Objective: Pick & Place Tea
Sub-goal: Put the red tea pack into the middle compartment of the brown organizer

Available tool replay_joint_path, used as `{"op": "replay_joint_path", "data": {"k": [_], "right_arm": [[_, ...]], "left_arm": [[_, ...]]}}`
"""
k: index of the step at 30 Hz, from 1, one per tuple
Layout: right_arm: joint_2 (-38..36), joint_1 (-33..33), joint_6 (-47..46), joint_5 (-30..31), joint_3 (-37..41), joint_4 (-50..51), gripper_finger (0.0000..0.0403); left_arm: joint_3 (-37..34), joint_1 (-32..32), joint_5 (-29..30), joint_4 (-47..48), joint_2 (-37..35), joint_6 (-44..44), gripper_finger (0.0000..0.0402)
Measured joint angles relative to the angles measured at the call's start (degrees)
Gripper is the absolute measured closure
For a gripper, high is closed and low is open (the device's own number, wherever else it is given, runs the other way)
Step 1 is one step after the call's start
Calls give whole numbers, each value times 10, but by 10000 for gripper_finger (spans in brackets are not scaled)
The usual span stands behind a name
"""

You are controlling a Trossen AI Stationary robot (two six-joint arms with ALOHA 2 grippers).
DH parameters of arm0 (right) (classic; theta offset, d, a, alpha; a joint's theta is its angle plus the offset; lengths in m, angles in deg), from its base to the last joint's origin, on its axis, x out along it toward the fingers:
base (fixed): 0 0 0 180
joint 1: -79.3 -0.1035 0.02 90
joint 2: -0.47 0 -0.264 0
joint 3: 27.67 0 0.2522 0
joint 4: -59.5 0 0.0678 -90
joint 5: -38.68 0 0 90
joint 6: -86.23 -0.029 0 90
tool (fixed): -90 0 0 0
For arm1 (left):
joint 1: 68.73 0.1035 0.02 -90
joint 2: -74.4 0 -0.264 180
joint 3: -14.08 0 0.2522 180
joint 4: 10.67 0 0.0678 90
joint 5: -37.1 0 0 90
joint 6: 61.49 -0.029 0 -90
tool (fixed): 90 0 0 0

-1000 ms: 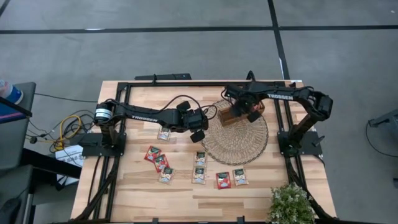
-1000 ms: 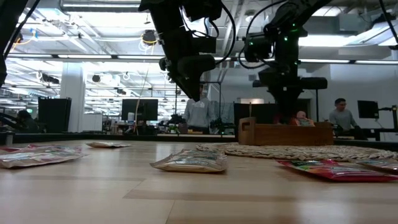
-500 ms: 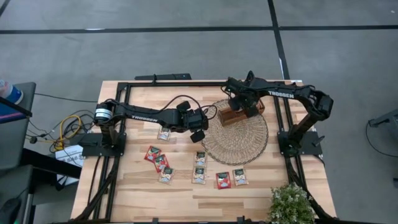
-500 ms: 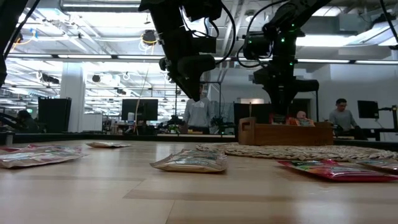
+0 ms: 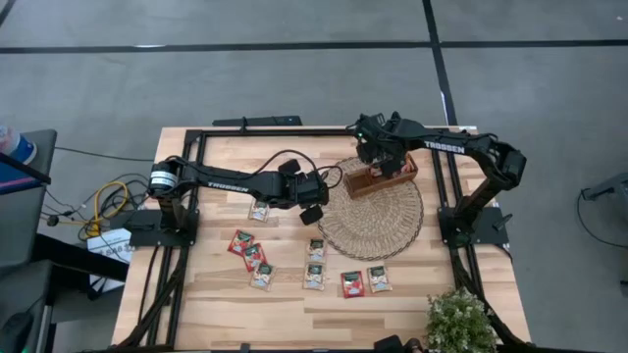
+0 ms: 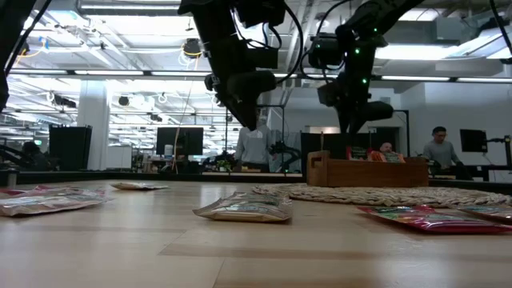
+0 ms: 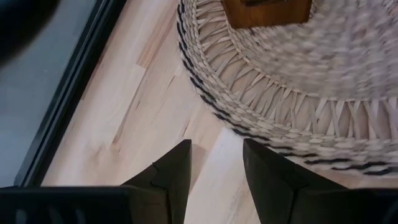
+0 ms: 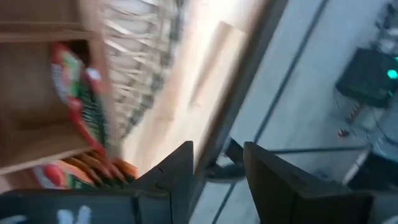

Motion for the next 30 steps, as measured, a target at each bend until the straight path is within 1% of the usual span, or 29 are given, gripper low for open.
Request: {"op": "replay_joint_path", "data": {"k": [5, 7, 10, 13, 16, 22, 28, 30], "right_arm": [[0, 2, -64, -2, -56, 76, 278], [-1, 4, -98, -27, -85, 132, 283], [-20, 18, -154, -116, -119, 202, 286], [-59, 36, -210, -214, -132, 235, 286], [-117, 53, -259, -279, -133, 245, 283], [-236, 80, -342, -336, -131, 248, 282], [-335, 81, -429, -342, -131, 312, 281], [-365, 77, -457, -342, -131, 326, 280]], "left_arm": [[0, 0, 8, 33, 0, 0, 263], [0, 0, 8, 48, 0, 10, 263], [0, 0, 17, 60, 0, 22, 263], [0, 0, 18, 64, -5, 22, 263], [0, 0, 18, 67, -14, 22, 263], [0, 0, 9, 68, -22, 30, 263], [0, 0, -18, 69, -22, 62, 263], [0, 0, -16, 65, -22, 67, 263]]}}
